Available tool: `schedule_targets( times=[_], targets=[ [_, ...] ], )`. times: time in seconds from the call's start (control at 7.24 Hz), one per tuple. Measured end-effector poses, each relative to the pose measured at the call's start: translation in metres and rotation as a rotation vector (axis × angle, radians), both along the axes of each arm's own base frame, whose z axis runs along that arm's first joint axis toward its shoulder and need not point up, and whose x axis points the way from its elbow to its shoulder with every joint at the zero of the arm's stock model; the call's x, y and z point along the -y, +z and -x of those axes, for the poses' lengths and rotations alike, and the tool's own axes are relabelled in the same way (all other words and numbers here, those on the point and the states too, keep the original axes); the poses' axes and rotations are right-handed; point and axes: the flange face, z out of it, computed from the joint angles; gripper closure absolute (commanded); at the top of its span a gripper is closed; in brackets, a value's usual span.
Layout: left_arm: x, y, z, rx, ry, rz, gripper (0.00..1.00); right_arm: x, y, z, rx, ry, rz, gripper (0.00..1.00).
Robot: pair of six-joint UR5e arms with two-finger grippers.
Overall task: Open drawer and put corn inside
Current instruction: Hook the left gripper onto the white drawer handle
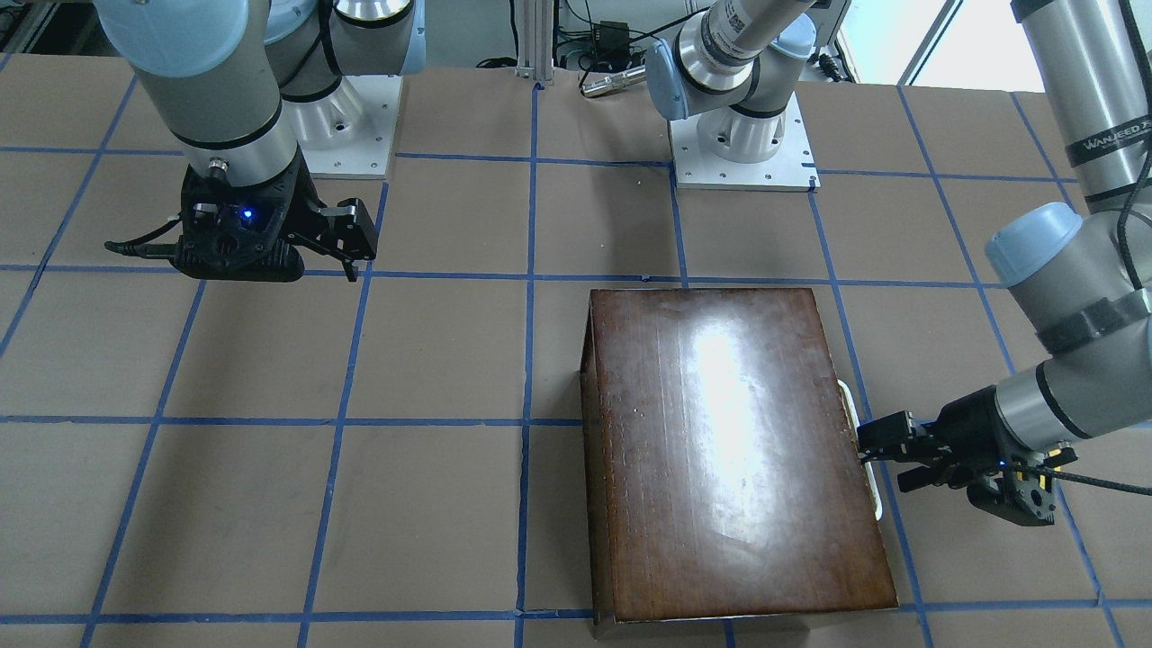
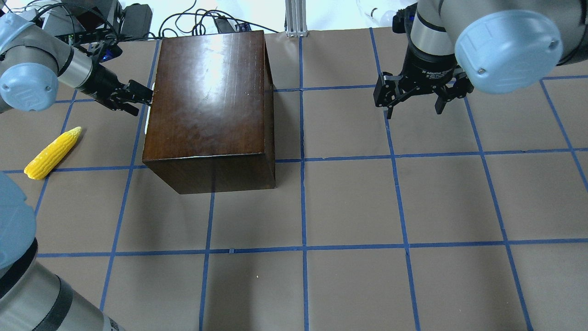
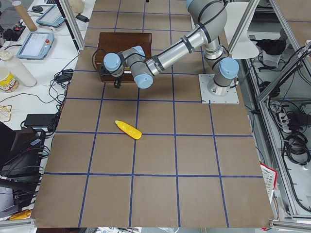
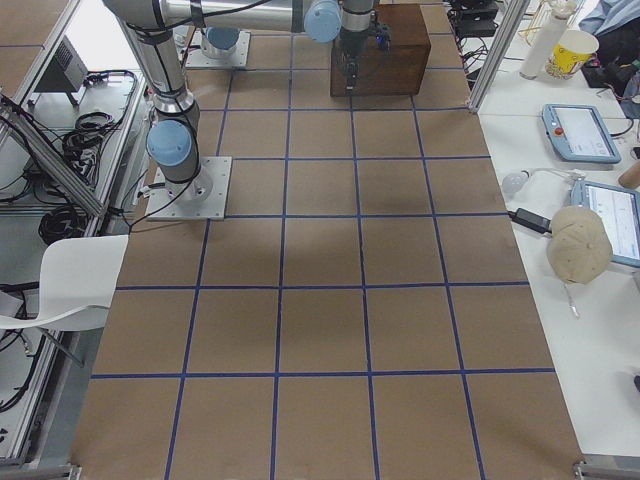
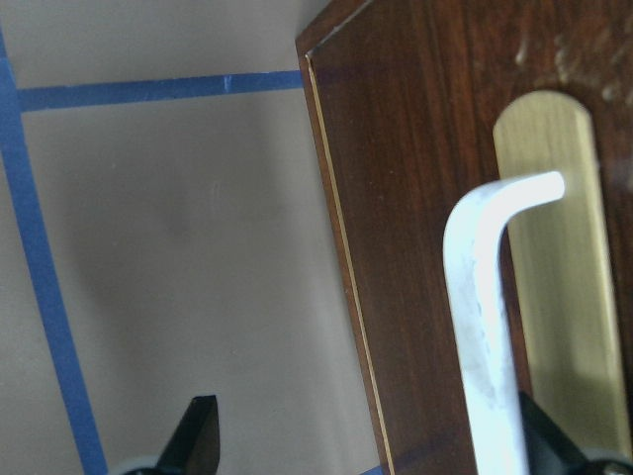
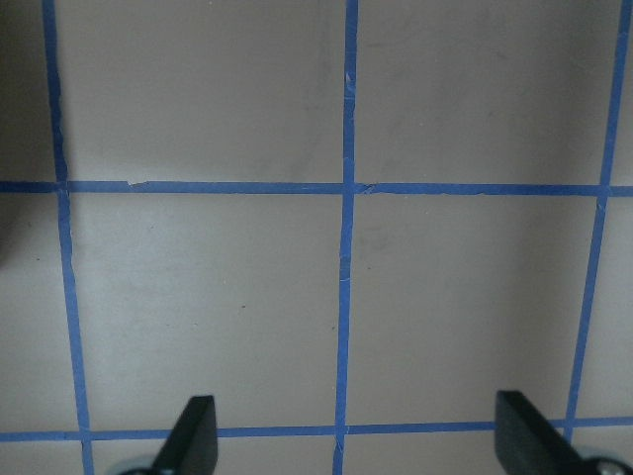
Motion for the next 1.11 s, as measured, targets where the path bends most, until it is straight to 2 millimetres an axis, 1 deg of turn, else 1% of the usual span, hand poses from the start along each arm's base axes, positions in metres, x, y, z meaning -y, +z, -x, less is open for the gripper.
schedule_targets(
  times=[0.55,0.83,1.11],
  targets=[
    [-0.001,0.0,-0.007,0.003,-0.025,0.012,0.0,0.0,0.0,0.0,-0.001,0.0,0.0,0.0],
    [-0.003,0.0,-0.018,0.003,-0.021,0.013,0.0,0.0,0.0,0.0,0.0,0.0,-0.001,0.0],
    [-0.003,0.001,-0.024,0.003,-0.016,0.016,0.0,0.0,0.0,0.0,-0.001,0.0,-0.001,0.0]
  ],
)
